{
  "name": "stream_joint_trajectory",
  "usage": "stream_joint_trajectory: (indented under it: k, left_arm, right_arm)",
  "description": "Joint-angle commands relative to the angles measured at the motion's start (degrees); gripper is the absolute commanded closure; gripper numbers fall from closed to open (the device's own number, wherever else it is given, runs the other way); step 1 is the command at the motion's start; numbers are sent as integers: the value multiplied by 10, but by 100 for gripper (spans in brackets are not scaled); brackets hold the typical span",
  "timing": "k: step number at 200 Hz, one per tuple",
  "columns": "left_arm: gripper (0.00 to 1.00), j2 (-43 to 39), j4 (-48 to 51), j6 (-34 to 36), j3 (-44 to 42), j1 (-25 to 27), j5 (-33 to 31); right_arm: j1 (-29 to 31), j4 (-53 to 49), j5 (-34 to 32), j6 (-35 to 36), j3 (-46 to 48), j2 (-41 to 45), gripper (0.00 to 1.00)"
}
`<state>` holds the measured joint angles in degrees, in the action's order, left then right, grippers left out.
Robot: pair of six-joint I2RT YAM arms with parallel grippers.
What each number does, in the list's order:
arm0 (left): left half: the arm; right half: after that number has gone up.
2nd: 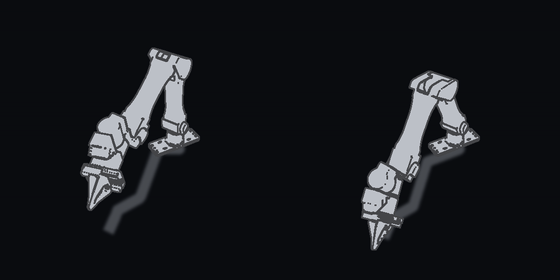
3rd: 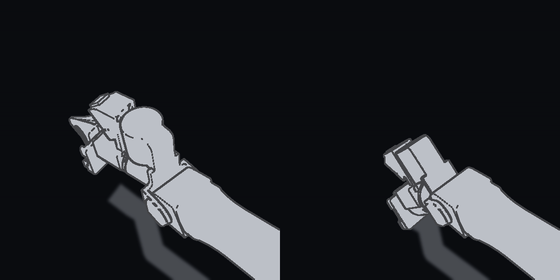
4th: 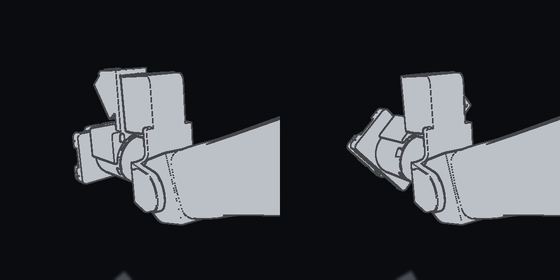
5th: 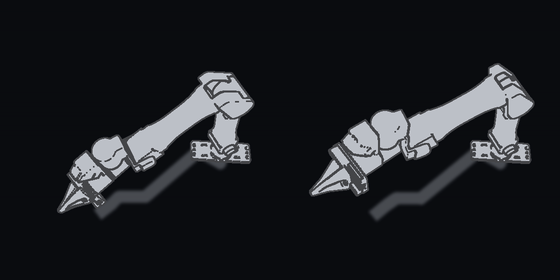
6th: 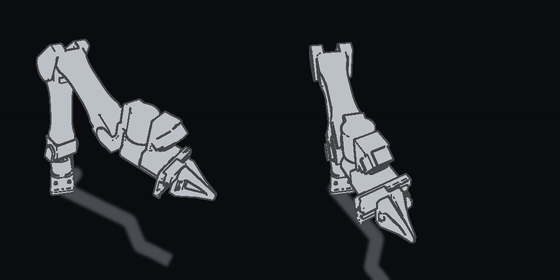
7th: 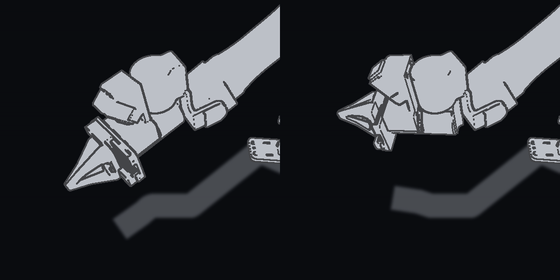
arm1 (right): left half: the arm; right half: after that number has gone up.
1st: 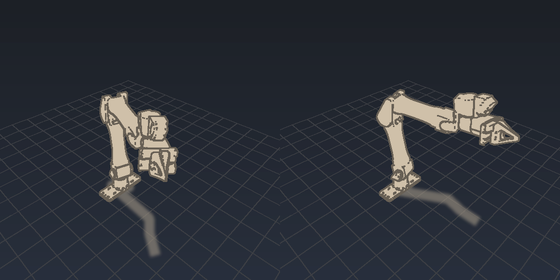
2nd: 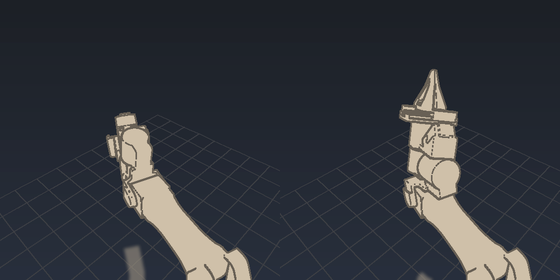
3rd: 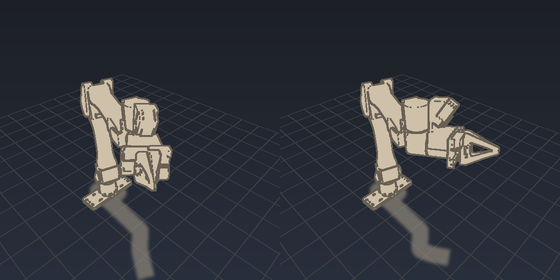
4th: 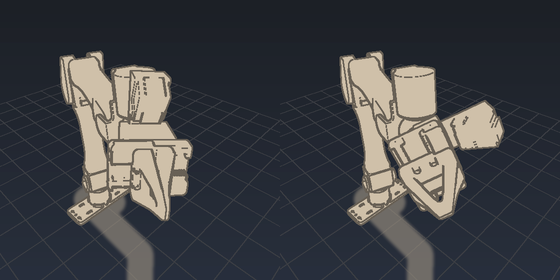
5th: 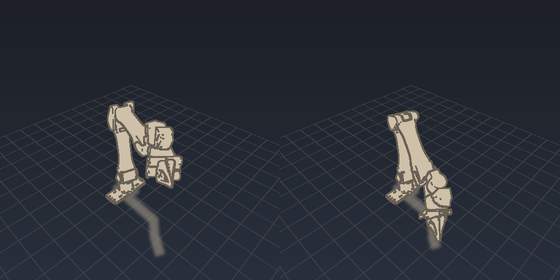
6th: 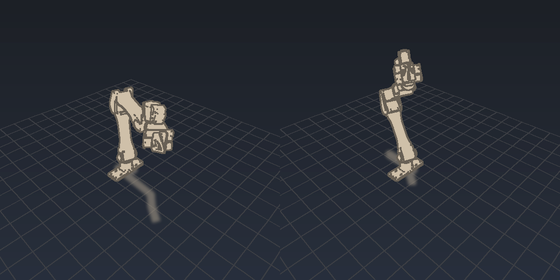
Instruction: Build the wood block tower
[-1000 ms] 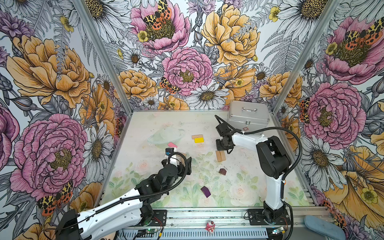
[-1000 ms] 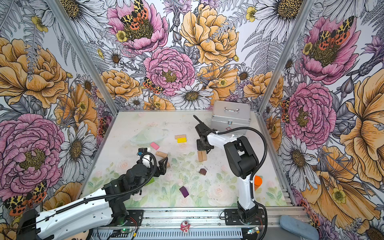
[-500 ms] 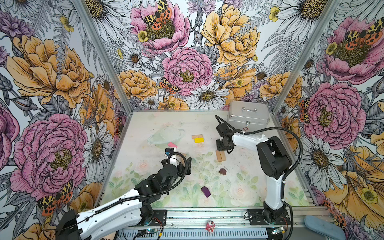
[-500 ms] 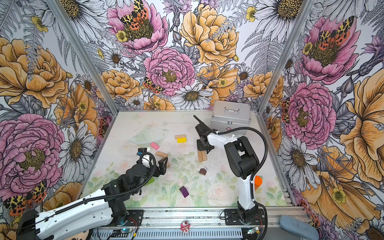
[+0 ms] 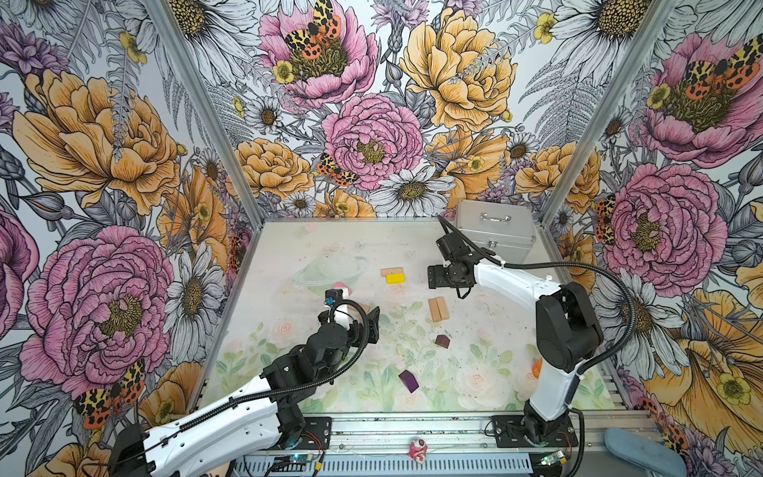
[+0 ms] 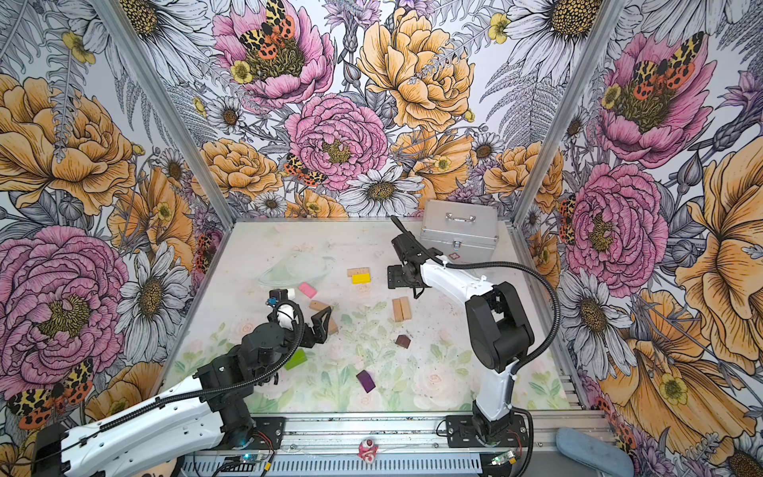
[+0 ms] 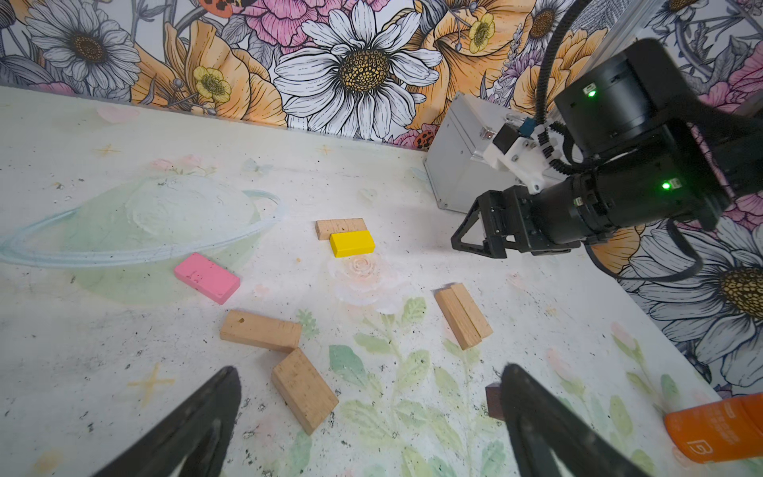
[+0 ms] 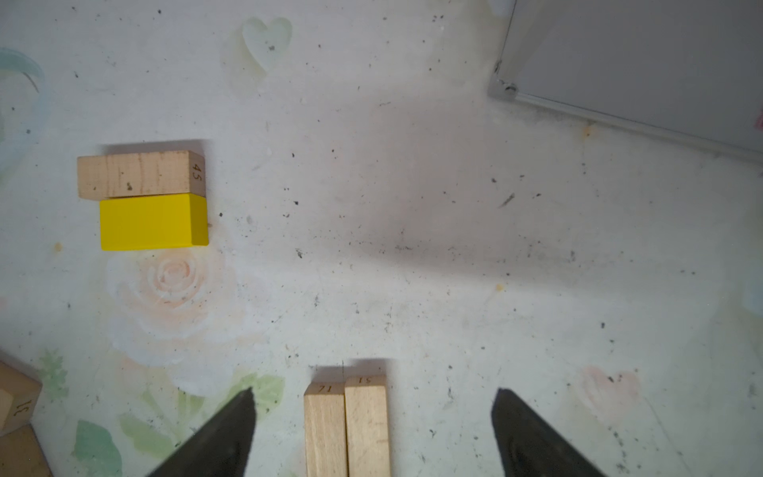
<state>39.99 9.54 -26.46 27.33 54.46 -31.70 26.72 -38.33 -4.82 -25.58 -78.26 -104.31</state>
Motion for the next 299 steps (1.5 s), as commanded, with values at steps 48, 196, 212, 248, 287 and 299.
stream_joint_trajectory:
  k: [48,196,212,248,287,299]
  left_arm:
    - [1,-39,39,-26,-9,28,0]
    - [1,-58,69,-40,-20,75,-53]
    - [1,-57,68,-37,-20,75,-55]
    - [1,-57,67,-34,-23,74,-56]
    - [1,-60,69,-31,-26,73,-57]
    - [1,-60,68,-28,-25,72,-57]
  right_arm:
    - [35,20,3,-39,91,45,1]
    - [65,33,-6,-42,88,-36,30]
    - [65,33,-5,-41,82,-45,36]
    - [65,32,-5,-42,74,-63,48]
    - [57,32,-17,-44,74,-69,61]
    - [52,32,-19,-43,72,-67,61]
